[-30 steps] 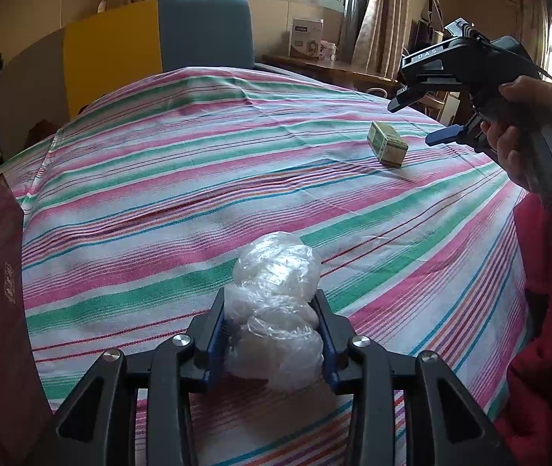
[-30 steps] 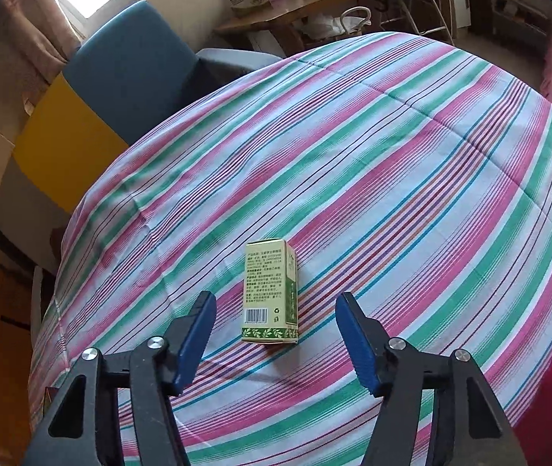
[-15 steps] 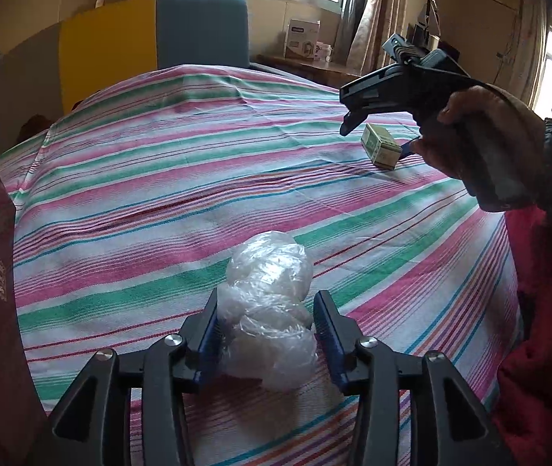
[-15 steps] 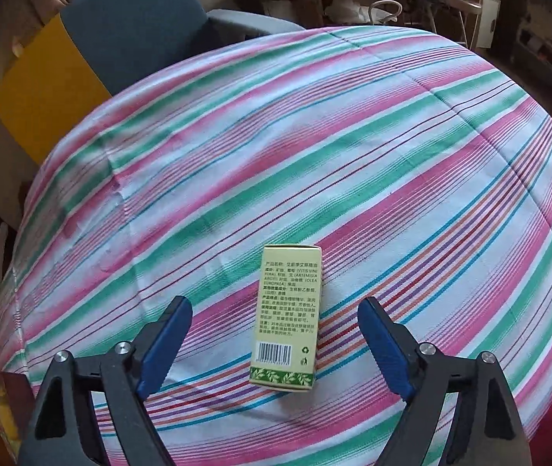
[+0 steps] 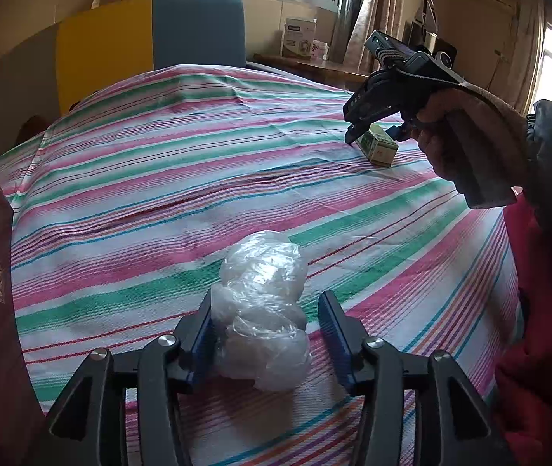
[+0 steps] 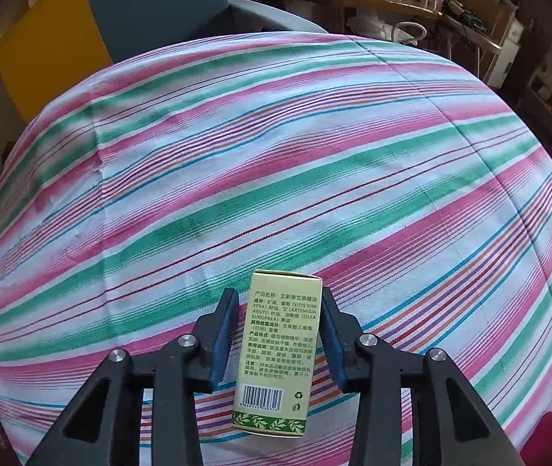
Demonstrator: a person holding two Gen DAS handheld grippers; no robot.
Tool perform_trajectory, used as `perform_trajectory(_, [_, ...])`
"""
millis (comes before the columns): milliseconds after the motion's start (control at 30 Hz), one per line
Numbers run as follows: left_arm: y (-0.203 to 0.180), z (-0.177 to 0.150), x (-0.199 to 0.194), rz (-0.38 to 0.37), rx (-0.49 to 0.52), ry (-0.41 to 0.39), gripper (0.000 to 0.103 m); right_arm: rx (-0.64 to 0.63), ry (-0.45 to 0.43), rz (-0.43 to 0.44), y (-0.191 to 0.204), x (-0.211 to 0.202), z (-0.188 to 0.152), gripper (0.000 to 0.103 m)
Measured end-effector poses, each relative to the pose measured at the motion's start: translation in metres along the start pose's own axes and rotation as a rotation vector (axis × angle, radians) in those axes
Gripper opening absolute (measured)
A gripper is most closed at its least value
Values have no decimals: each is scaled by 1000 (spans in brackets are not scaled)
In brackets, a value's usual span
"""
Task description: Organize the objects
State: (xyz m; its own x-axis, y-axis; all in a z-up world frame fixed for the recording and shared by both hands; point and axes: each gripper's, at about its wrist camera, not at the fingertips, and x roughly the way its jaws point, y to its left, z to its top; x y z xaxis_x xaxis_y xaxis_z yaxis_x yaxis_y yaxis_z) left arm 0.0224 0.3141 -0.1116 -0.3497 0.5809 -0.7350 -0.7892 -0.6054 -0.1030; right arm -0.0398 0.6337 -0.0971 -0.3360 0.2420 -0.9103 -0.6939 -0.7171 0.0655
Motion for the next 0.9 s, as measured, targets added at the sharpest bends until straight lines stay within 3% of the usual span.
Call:
perform_trajectory(200, [-1, 1, 1, 6, 7, 2, 51, -63, -18, -54, 6, -1, 1, 31])
perform_trajectory(467, [-3, 2, 3, 17, 18, 3, 51, -145, -40, -109, 17, -7, -3, 30])
perform_trajectory(667, [-5, 2, 2, 29, 27, 4, 51, -266, -73, 39, 50, -23, -13, 30])
perform_trajectory(800, [-4, 2, -1, 51, 18, 4, 39, -389, -71, 124, 79, -25, -25, 30])
perform_trajectory(900, [-3, 3, -7, 54, 0, 20, 34, -466, -45, 134, 92, -17, -36, 30])
